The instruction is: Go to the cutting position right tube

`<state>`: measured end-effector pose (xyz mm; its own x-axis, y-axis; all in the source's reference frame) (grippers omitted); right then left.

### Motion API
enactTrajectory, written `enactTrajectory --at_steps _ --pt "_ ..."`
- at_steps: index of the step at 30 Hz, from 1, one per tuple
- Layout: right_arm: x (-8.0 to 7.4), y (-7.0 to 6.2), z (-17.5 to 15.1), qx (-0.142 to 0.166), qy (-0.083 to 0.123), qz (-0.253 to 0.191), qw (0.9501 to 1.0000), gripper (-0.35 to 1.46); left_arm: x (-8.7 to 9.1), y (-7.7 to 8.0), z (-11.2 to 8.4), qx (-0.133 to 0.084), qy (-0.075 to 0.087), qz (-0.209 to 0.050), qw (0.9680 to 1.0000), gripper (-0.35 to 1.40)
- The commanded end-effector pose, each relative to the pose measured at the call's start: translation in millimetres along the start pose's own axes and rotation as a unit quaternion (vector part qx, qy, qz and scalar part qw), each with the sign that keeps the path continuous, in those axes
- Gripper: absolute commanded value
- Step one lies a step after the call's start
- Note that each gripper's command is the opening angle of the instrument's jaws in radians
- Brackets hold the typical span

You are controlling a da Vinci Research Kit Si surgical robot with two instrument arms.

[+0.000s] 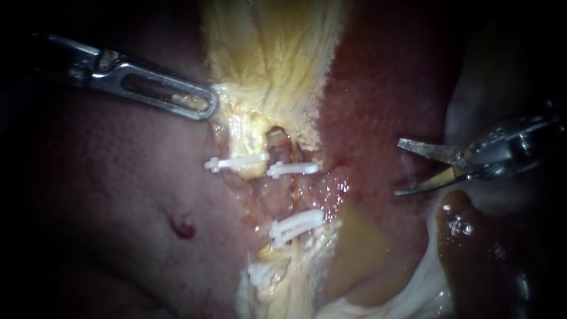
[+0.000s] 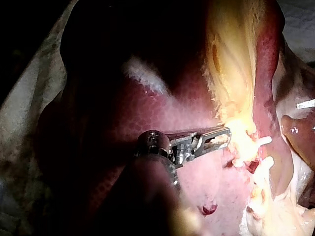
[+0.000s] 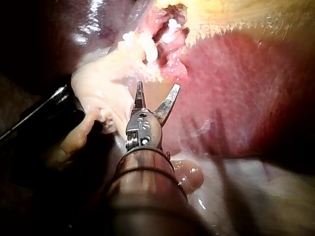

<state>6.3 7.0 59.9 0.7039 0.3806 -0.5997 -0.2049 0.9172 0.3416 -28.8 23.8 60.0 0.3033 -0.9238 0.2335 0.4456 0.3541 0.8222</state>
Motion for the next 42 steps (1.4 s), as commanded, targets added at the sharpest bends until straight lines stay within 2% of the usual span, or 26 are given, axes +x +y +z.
enactTrajectory --at_steps 1,12,15,26,36,42 --pt "0.0 0.0 0.1 0.001 0.0 0.0 1.0 1.44 0.0 0.0 0.1 0.0 0.0 0.0 1.0 -0.35" --pt "0.1 -1.1 2.1 0.019 0.006 -0.002 0.9998 1.44 0.0 0.0 0.1 -0.001 0.0 0.0 1.0 -0.35" --pt "0.0 -1.6 3.2 0.045 0.011 -0.003 0.9989 1.44 0.0 0.0 0.1 -0.001 0.0 0.0 1.0 -0.35" --pt "-0.8 -3.2 7.5 0.071 0.019 -0.006 0.9973 1.44 0.1 0.0 0.2 -0.001 -0.001 0.0 1.0 -0.35" --pt "-2.2 -3.6 11.0 0.087 0.018 0.004 0.996 1.44 0.1 0.0 0.2 -0.001 0.0 0.0 1.0 -0.35" --pt "-2.5 -3.8 13.1 0.1 0.019 0.009 0.9948 1.44 0.1 0.0 0.2 -0.001 -0.001 0.0 1.0 -0.35"
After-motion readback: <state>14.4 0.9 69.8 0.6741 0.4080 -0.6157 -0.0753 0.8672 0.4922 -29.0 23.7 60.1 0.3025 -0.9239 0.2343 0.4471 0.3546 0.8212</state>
